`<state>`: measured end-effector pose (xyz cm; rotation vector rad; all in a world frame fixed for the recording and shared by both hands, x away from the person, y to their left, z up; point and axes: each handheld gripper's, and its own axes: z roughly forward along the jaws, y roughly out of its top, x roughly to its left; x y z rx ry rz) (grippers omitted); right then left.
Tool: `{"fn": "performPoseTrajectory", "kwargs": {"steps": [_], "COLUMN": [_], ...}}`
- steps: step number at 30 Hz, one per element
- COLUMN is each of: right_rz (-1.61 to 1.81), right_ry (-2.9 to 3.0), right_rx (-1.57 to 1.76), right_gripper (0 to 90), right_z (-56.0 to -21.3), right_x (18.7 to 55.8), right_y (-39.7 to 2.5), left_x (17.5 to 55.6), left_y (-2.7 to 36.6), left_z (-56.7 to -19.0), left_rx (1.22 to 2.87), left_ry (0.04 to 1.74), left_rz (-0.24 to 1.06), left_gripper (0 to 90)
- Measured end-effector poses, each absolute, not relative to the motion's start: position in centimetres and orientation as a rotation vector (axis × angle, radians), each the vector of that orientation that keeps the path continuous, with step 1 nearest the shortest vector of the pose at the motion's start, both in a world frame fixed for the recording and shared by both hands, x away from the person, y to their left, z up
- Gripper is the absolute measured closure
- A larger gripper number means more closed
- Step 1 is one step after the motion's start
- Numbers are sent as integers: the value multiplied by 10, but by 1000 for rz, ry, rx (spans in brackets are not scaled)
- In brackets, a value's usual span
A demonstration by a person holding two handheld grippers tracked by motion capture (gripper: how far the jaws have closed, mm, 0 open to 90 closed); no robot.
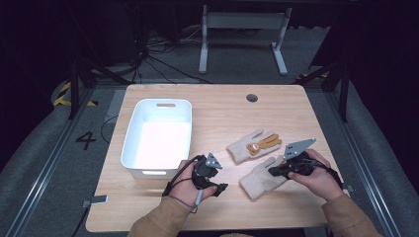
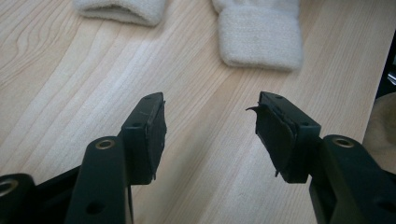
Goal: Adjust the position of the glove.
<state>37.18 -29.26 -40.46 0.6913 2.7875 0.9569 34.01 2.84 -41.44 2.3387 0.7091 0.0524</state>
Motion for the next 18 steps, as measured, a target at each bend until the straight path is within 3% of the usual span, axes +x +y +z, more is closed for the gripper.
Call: {"fn": "performPoseTrajectory", "kwargs": {"steps": [8, 18], "right_rz": [903, 878], "right_ry": [2699, 2719], "right_rx": [846, 883], "right_gripper": [900, 900], "right_z": [-426, -435], "right_x": [397, 400], "right_y": [-302, -303], "left_x": [340, 340], "left_y": [28, 28], "left_z": [-415, -415], "left_rx": [2341, 2344], "left_ry": [705, 705], "left_rz": [49, 48], "left_gripper": [436, 434]}}
